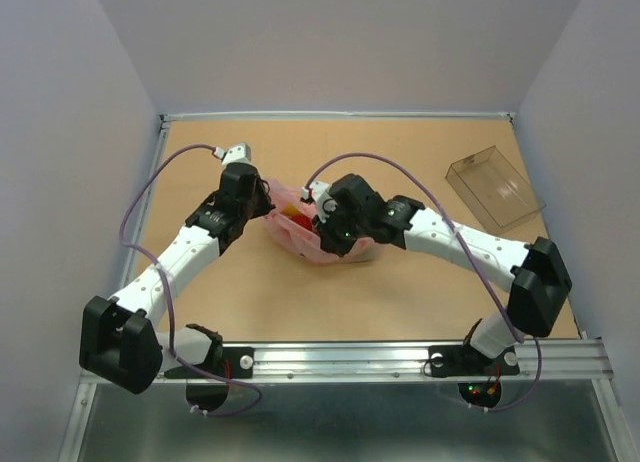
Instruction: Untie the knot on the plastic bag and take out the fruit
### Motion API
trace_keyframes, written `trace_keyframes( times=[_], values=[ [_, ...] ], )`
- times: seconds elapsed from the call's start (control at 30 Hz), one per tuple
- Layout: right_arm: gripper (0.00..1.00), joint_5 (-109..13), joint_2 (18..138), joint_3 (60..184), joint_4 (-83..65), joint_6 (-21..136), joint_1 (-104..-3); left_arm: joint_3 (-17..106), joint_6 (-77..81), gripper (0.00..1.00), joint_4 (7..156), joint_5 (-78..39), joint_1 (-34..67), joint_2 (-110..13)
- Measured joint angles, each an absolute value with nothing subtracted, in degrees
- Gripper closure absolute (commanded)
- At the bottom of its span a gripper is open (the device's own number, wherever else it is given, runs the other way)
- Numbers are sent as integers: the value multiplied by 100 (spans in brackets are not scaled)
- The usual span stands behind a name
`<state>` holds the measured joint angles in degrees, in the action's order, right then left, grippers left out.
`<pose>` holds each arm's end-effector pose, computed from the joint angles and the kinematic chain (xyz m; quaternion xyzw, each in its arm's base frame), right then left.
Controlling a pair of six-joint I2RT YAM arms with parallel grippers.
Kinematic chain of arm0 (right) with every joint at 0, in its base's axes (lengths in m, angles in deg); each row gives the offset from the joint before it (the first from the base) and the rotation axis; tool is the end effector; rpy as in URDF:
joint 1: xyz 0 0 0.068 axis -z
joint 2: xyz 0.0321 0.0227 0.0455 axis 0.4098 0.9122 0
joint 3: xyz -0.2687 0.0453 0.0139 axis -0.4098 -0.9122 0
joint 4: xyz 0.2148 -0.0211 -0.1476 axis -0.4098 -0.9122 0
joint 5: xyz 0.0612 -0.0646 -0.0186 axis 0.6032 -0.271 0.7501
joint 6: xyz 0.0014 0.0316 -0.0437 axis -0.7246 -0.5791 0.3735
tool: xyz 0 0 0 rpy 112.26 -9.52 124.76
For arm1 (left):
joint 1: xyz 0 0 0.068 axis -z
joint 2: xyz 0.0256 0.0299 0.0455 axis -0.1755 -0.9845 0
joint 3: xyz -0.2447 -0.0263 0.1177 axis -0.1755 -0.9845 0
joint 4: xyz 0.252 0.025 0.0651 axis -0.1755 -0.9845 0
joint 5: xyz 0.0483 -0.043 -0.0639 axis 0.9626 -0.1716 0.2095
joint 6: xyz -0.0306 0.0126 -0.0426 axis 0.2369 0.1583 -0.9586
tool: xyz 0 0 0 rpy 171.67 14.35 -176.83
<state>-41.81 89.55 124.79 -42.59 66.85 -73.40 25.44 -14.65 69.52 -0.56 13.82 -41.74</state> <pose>0.2259 0.2748 0.2931 -0.4441 0.8172 0.2415 0.2767 0.2524 -0.1046 0.3072 -0.0789 0.8360 -0.1628 0.5181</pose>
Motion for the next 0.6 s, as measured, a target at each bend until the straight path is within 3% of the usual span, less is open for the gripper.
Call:
trace_keyframes(
  times=[0.3, 0.47, 0.53, 0.57, 0.6],
  values=[
    [99, -5311, 7829, 10435, -2786, 5279, -8044, 1956, -2571, 100, 7007, -1325, 1041, -4579],
    [96, -5520, 7663, 9946, -2395, 4318, -8055, 1910, -2803, 100, 7031, -1874, 855, -4541],
    [74, -5470, 7611, 9917, -2423, 4071, -8072, 1792, -2774, 100, 7059, -1985, 831, -4421],
    [54, -5435, 7552, 9924, -2565, 4023, -8098, 1722, -2722, 100, 7116, -1891, 796, -4347],
    [47, -5418, 7482, 9926, -2766, 3972, -8127, 1678, -2680, 100, 7173, -1870, 721, -4292]
  ],
)
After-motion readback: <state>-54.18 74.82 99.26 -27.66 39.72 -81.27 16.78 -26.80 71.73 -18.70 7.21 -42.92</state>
